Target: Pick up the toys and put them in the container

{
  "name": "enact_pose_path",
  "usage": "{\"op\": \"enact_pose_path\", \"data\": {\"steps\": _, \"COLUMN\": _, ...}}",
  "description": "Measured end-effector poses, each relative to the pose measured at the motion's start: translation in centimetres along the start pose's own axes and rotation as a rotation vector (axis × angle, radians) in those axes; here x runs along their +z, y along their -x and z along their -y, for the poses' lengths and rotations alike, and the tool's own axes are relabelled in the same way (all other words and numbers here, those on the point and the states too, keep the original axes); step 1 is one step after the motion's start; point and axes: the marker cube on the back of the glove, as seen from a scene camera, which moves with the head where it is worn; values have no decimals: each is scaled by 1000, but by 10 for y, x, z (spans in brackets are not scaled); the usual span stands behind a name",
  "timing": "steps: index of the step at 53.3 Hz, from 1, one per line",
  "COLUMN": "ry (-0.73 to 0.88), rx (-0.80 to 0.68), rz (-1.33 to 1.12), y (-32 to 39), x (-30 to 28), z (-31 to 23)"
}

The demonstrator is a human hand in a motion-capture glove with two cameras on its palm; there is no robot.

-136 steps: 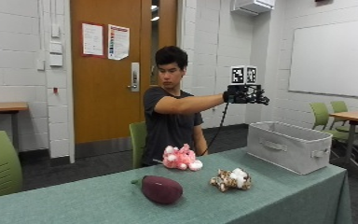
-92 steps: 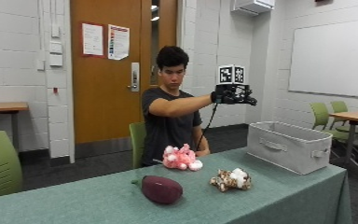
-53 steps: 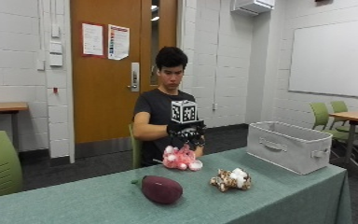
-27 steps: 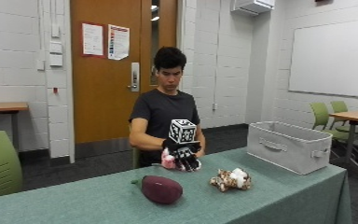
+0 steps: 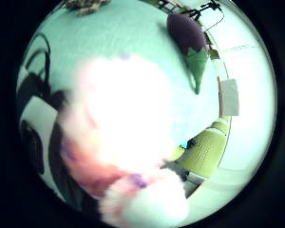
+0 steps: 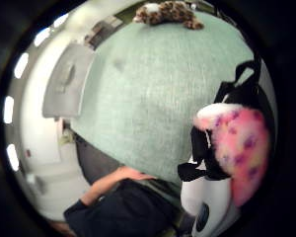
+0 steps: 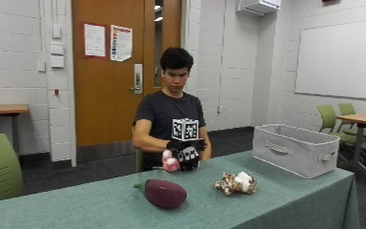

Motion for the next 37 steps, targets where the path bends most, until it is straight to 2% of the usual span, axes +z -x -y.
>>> {"op": "enact_pose_path", "data": {"steps": 9, "ry": 160, "rx": -41, "rz": 21, "y": -6, "x": 0, "z": 22}}
{"op": "enact_pose_path", "data": {"steps": 16, "ry": 181, "rx": -26, "rz": 40, "y": -3, "x": -18, "z": 31}}
{"op": "enact_pose_path", "data": {"steps": 22, "ry": 147, "rx": -26, "rz": 55, "y": 4, "x": -62, "z": 49}}
{"op": "enact_pose_path", "data": {"steps": 37, "ry": -68, "rx": -61, "rz": 22, "y": 40, "x": -208, "z": 112}}
